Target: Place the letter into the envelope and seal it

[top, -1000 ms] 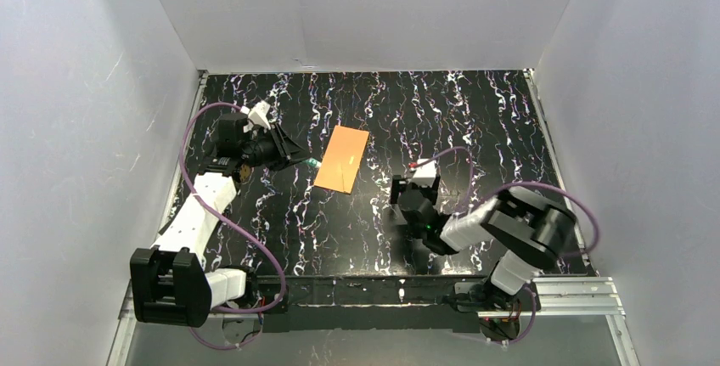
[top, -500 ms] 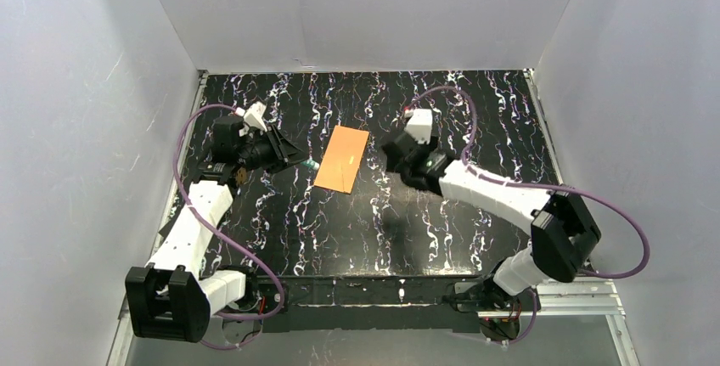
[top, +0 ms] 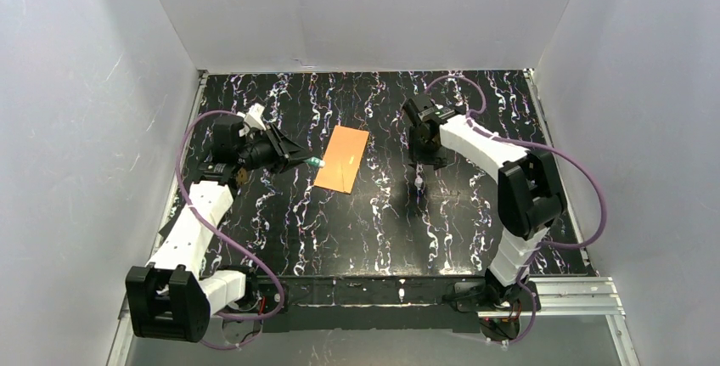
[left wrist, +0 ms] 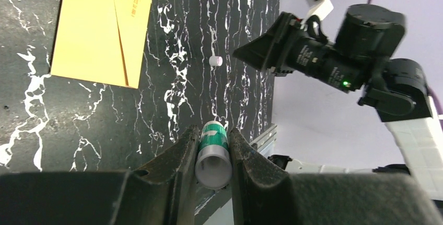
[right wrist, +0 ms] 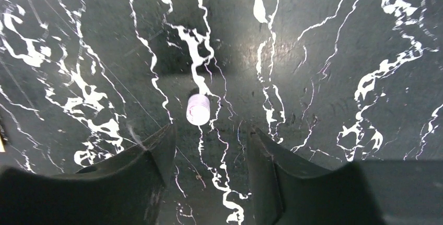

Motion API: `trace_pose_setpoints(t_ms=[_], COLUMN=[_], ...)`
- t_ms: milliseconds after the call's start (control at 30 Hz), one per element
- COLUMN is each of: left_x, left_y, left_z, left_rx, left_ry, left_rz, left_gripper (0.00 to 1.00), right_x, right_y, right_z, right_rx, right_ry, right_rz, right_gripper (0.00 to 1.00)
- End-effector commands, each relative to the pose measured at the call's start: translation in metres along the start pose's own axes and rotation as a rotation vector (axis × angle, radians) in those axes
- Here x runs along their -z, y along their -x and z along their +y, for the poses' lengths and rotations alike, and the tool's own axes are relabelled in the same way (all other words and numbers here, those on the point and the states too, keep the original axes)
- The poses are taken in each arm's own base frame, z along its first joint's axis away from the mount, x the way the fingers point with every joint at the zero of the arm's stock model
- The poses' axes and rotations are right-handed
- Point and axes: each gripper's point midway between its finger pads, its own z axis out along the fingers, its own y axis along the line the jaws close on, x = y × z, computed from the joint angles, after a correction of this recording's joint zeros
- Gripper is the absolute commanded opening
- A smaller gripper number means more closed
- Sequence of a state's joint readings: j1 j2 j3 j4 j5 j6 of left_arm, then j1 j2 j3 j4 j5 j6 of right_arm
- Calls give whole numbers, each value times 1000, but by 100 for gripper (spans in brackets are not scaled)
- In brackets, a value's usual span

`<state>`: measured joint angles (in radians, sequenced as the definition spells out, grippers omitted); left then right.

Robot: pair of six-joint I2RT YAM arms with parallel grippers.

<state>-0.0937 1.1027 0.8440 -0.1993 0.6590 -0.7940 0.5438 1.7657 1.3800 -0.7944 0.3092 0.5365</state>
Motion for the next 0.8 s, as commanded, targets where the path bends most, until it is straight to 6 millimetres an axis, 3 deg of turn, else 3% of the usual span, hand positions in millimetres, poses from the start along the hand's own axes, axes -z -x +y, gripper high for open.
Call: trace_pose_setpoints(t_ms=[0,133,333,767], left_x=[-2,-4,-6,-6], left_y=[1,1,0,6], left_z=[-8,-7,-2,0], left_rx=[43,46,56,50], left_ry=[-45,-42,-27,-5], left_rz=[18,21,21,0], left_gripper=[0,0,0,0], right_x=[-2,-15,-27,-44], right_y=[-8,-22,-25,-33], right_z=[2,4,9,9], right_rx=[28,32,54,72], right_ry=[36,52,73,55], right_rz=[76,136,136,184], right_gripper=[56,52,61,51])
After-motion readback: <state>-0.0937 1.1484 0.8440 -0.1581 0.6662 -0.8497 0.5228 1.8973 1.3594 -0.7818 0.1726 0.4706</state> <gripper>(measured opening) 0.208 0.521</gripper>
